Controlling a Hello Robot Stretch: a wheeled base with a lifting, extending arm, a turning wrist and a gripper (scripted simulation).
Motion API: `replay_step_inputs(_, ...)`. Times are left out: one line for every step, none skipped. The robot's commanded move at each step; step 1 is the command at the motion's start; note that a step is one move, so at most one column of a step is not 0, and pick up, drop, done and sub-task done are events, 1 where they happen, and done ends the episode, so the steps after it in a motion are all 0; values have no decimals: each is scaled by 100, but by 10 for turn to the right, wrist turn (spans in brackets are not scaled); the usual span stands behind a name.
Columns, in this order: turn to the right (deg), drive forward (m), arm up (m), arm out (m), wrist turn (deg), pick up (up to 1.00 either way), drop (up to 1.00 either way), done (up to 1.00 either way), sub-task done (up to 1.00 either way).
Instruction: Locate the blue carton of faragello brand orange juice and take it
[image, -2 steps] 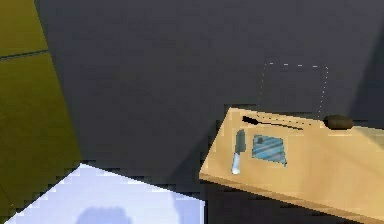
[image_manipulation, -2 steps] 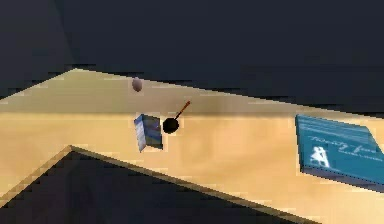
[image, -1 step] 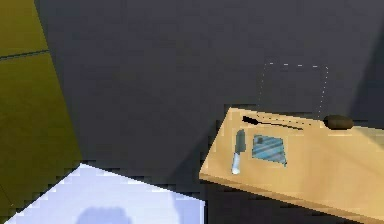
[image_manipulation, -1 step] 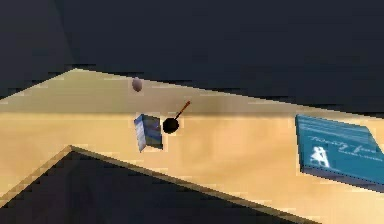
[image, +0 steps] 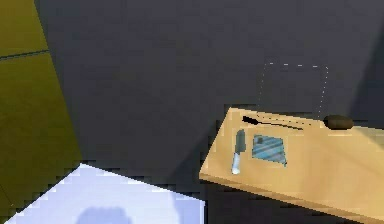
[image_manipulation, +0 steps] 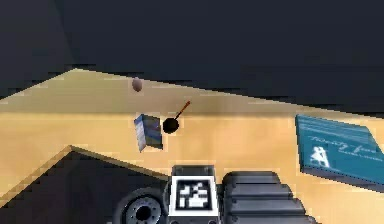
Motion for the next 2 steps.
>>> replay_step_inputs(0, 0, 0, 24, 0, 0, 0, 0, 0)
replay_step_inputs(0, 0, 0, 0, 450, 0, 0, 0, 0)
